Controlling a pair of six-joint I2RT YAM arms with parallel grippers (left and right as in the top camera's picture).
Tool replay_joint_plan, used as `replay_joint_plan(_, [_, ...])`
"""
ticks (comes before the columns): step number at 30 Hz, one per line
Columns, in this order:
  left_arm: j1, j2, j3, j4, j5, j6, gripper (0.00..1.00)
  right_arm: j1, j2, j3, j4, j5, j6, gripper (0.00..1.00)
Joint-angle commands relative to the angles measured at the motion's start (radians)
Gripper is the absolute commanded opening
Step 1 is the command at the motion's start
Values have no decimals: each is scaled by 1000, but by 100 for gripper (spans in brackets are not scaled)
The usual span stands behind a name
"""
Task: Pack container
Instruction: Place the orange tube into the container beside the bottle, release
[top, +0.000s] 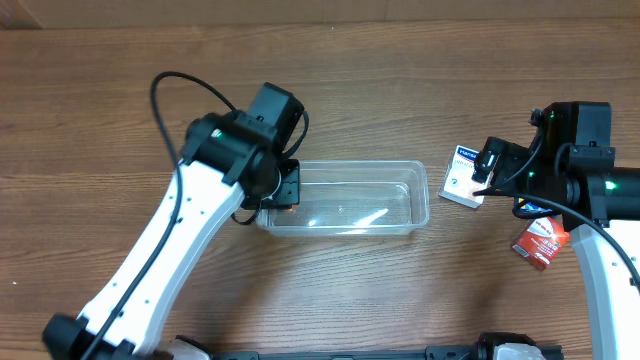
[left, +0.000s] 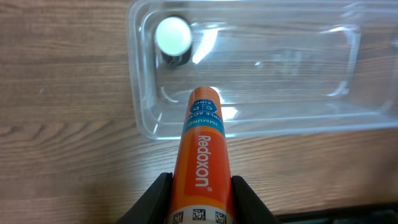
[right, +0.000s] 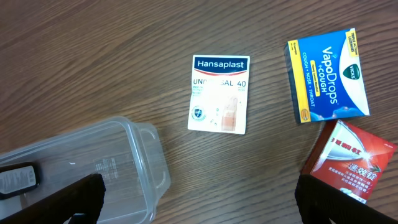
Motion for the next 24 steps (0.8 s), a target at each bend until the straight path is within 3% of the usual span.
replay_joint_plan(1, [-1,82,8,-10,-80,-28,4,-4,-11,29,1,-2,5,100])
replay_joint_plan(11, [-1,268,0,57,-48,17,4,-4,-11,29,2,-2,4,100])
replay_joint_plan(22, [-1,273,-103,116,-44,18,7,-4,-11,29,2,-2,4,100])
replay_joint_plan(23, [-1,273,-103,114,-44,18,42,-4,-11,29,2,-2,4,100])
replay_joint_plan(24, [-1,273,-103,110,-44,19,87,-4,-11,29,2,-2,4,100])
